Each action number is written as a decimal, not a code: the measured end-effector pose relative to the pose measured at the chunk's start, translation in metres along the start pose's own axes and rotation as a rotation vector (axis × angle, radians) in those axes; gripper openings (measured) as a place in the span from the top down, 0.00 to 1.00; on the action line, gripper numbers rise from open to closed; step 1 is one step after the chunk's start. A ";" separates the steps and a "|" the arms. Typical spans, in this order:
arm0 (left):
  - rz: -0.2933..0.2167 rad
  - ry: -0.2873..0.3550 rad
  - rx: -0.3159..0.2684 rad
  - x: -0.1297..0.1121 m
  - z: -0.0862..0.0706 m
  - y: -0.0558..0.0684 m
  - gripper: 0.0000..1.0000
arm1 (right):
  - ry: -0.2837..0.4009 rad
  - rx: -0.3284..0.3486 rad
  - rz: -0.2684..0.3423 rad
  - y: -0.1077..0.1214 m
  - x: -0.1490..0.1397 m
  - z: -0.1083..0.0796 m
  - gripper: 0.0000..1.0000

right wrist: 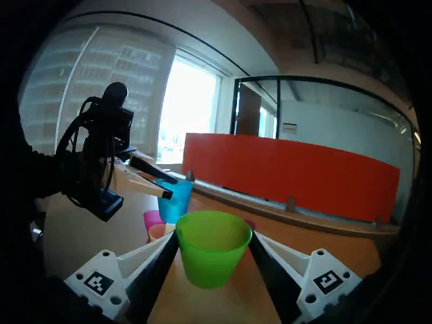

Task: Pour water

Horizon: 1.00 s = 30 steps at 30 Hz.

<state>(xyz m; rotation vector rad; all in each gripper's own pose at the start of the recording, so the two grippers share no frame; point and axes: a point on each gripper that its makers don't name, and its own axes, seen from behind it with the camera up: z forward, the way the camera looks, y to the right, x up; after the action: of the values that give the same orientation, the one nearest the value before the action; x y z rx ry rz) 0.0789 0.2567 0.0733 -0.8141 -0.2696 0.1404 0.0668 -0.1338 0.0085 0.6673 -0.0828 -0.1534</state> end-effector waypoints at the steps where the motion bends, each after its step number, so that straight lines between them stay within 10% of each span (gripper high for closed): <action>1: -0.007 0.010 0.004 0.001 -0.003 0.000 0.10 | 0.001 0.000 -0.001 -0.001 0.001 -0.001 0.06; 17: -0.005 0.137 0.051 0.002 -0.062 0.017 0.11 | 0.015 0.029 -0.002 -0.035 0.009 0.001 0.06; 30: -0.013 0.135 0.053 -0.012 -0.079 0.019 0.11 | 0.012 0.061 -0.002 -0.055 0.009 0.007 0.06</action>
<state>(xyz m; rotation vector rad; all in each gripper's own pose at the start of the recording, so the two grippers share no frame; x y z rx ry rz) 0.0903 0.2120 0.0055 -0.7658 -0.1431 0.0796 0.0689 -0.1823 -0.0199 0.7287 -0.0756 -0.1493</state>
